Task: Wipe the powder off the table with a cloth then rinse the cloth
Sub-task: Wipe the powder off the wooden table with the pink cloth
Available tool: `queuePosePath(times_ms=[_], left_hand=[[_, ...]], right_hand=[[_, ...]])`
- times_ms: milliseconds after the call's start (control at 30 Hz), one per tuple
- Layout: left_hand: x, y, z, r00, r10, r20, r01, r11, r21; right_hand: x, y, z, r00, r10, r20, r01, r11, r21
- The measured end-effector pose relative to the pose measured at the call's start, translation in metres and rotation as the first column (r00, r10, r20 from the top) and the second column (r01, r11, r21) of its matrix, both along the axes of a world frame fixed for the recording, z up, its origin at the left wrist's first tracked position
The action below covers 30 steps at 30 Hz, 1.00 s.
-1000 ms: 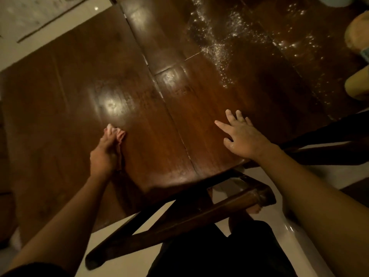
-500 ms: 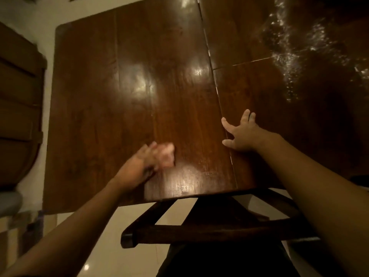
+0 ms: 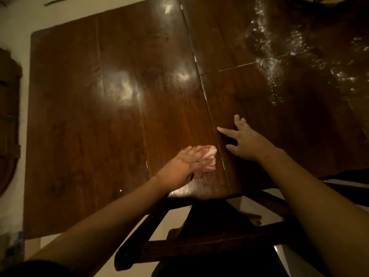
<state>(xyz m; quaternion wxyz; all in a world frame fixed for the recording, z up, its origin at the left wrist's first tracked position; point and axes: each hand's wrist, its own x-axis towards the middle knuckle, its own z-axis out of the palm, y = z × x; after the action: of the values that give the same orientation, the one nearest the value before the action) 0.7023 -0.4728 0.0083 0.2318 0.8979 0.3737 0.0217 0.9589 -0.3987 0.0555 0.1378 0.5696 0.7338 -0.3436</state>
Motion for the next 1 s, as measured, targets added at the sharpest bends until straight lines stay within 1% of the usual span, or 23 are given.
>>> queuePosePath(times_ms=[33, 67, 100, 133, 167, 233, 267, 300, 333, 400, 467, 500, 533, 600, 667, 733, 767, 833, 867, 900, 933, 967, 1000], left_hand=[[-0.005, 0.005, -0.003, 0.999, -0.035, 0.008, 0.035, 0.999, 0.019], [-0.008, 0.013, -0.005, 1.000, -0.010, 0.024, 0.009, 0.999, 0.040], [-0.008, 0.020, -0.004, 0.995, 0.085, 0.058, -0.087, 0.995, 0.048], [-0.005, 0.029, -0.005, 0.965, 0.239, 0.106, -0.244, 0.969, 0.037], [0.001, 0.041, -0.004, 0.899, 0.412, 0.145, -0.420, 0.907, 0.025], [0.030, 0.065, -0.001, 0.733, 0.672, 0.105, -0.677, 0.736, 0.011], [0.049, 0.076, 0.001, 0.685, 0.726, 0.066, -0.728, 0.686, 0.011], [0.070, 0.083, 0.002, 0.679, 0.732, 0.050, -0.733, 0.680, 0.002], [0.091, 0.087, 0.003, 0.708, 0.703, 0.068, -0.704, 0.710, -0.022], [0.133, 0.081, 0.005, 0.825, 0.556, 0.100, -0.550, 0.831, -0.083], [0.170, 0.058, 0.010, 0.957, 0.276, 0.093, -0.266, 0.958, -0.110], [0.185, 0.045, 0.013, 0.992, 0.108, 0.069, -0.099, 0.988, -0.115], [0.195, 0.032, 0.015, 0.998, -0.052, 0.035, 0.056, 0.992, -0.116], [0.203, 0.019, 0.012, 0.952, -0.306, -0.003, 0.305, 0.949, -0.083], [0.197, 0.033, 0.008, 0.894, -0.448, -0.003, 0.447, 0.893, -0.048], [0.194, 0.063, 0.002, 0.901, -0.433, 0.018, 0.434, 0.901, -0.018], [0.196, 0.080, 0.001, 0.939, -0.344, 0.018, 0.344, 0.939, 0.006], [0.211, 0.107, 0.001, 0.997, -0.021, 0.071, 0.023, 1.000, -0.019], [0.223, 0.115, 0.003, 0.989, 0.121, 0.082, -0.118, 0.992, -0.038], [0.237, 0.116, 0.005, 0.978, 0.200, 0.057, -0.199, 0.979, -0.034], [0.250, 0.113, 0.010, 0.975, 0.219, 0.040, -0.218, 0.976, -0.027], [0.259, 0.108, 0.013, 0.983, 0.180, 0.044, -0.178, 0.983, -0.036], [0.264, 0.100, 0.016, 0.995, 0.078, 0.064, -0.075, 0.996, -0.044]], right_hand=[[0.012, 0.001, 0.001, 1.000, -0.009, -0.019, 0.009, 1.000, -0.004], [0.026, 0.002, 0.003, 0.999, -0.027, -0.039, 0.026, 1.000, -0.014], [0.040, 0.001, 0.004, 0.997, -0.050, -0.056, 0.049, 0.998, -0.029], [0.054, -0.002, 0.005, 0.995, -0.070, -0.064, 0.068, 0.997, -0.037], [0.068, -0.005, 0.005, 0.995, -0.081, -0.058, 0.080, 0.996, -0.031], [0.096, -0.016, 0.003, 0.994, -0.106, -0.024, 0.106, 0.994, 0.004], [0.108, -0.024, 0.000, 0.991, -0.130, -0.013, 0.131, 0.991, 0.029], [0.118, -0.033, -0.003, 0.987, -0.163, -0.011, 0.164, 0.985, 0.056], [0.127, -0.042, -0.006, 0.978, -0.207, -0.016, 0.208, 0.975, 0.085], [0.138, -0.059, -0.013, 0.952, -0.306, -0.029, 0.307, 0.942, 0.138], [0.144, -0.073, -0.018, 0.910, -0.414, -0.019, 0.410, 0.893, 0.184], [0.148, -0.078, -0.020, 0.882, -0.472, -0.011, 0.464, 0.863, 0.202], [0.152, -0.083, -0.021, 0.855, -0.518, -0.003, 0.507, 0.835, 0.216], [0.161, -0.089, -0.024, 0.812, -0.583, 0.013, 0.564, 0.791, 0.237], [0.165, -0.089, -0.025, 0.778, -0.628, 0.004, 0.608, 0.756, 0.243], [0.167, -0.085, -0.026, 0.738, -0.674, -0.033, 0.662, 0.714, 0.226], [0.167, -0.082, -0.026, 0.718, -0.694, -0.054, 0.687, 0.695, 0.213], [0.169, -0.078, -0.027, 0.697, -0.713, -0.079, 0.713, 0.676, 0.187], [0.171, -0.077, -0.027, 0.694, -0.715, -0.089, 0.718, 0.674, 0.174], [0.172, -0.076, -0.027, 0.692, -0.715, -0.102, 0.720, 0.674, 0.165], [0.174, -0.075, -0.027, 0.689, -0.716, -0.116, 0.724, 0.670, 0.161], [0.175, -0.074, -0.027, 0.682, -0.720, -0.128, 0.730, 0.664, 0.162], [0.176, -0.072, -0.027, 0.673, -0.726, -0.137, 0.739, 0.654, 0.163]])
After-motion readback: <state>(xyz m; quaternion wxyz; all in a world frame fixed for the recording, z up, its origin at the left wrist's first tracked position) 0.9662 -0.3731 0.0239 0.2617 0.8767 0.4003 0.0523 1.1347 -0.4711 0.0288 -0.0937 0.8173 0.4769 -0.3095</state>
